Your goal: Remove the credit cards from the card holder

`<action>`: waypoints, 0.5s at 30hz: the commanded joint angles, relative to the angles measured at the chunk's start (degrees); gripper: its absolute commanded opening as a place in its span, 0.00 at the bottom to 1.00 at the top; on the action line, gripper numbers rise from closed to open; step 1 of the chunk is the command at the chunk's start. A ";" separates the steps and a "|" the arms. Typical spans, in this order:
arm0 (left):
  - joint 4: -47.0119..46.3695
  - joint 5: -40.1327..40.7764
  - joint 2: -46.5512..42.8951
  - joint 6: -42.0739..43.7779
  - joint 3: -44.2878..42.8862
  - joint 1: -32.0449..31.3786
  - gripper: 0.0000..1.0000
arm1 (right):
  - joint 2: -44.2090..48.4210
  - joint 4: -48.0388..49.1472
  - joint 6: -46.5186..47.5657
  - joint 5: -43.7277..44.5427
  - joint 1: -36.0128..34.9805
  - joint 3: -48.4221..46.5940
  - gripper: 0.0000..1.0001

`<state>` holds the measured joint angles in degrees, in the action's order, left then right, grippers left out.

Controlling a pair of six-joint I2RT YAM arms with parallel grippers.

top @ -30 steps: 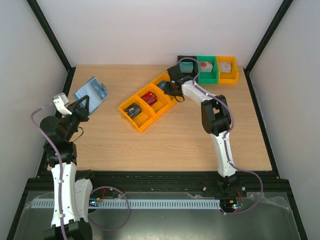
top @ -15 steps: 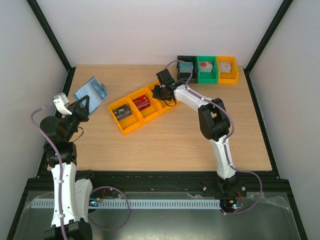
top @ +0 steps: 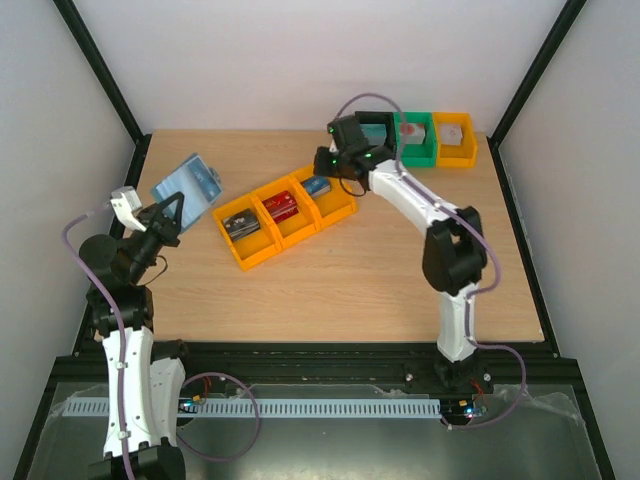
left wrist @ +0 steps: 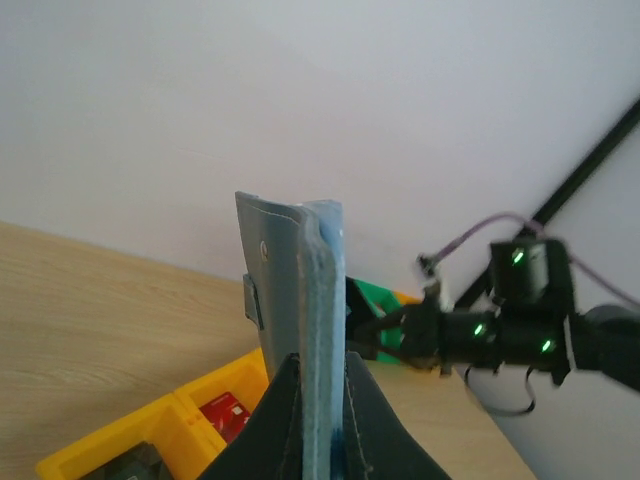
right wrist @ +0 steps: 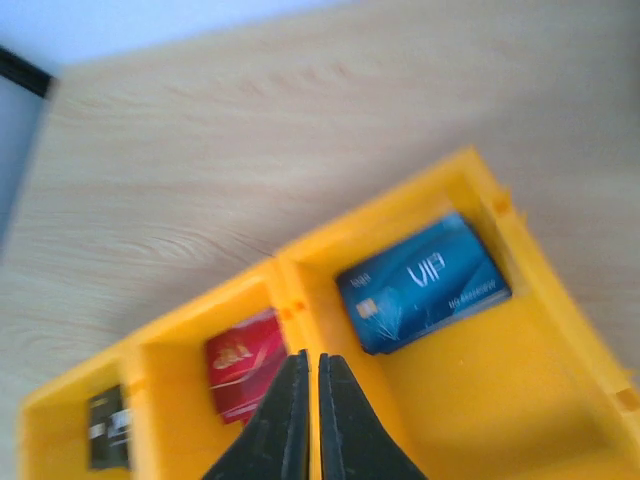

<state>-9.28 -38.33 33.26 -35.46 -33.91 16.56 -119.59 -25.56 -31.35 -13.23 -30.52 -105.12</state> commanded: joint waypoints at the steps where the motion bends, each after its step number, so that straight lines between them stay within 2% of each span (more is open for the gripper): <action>1: -7.06 -10.90 -0.77 3.92 -1.40 -0.97 0.02 | 12.63 6.31 10.78 -8.15 0.47 3.25 0.09; 4: -8.83 -17.39 -0.67 7.57 -2.30 -2.61 0.02 | 18.07 9.25 15.44 -22.40 0.31 5.21 0.23; 6: -9.54 -20.87 -0.38 8.47 -3.21 -3.51 0.02 | 20.88 12.26 15.14 -32.39 0.12 6.80 0.37; 8: -10.52 -23.62 0.01 8.88 -4.41 -4.24 0.02 | 23.70 17.29 12.59 -41.63 -0.78 9.43 0.57; 11: -11.50 -26.08 0.55 8.92 -6.12 -5.49 0.02 | 27.78 28.16 6.38 -52.59 -3.06 13.64 0.94; 12: -11.67 -26.55 0.69 8.88 -6.57 -5.82 0.02 | 28.89 32.68 3.25 -55.51 -3.92 15.62 0.99; 15: -13.17 -27.74 0.80 7.73 -7.45 -7.04 0.02 | 32.98 39.32 -0.99 -56.65 -6.50 19.97 0.99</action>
<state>-17.17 -61.17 33.93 -28.18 -38.72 10.74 -90.67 0.14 -25.15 -58.19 -34.26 -89.86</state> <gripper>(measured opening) 0.057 0.982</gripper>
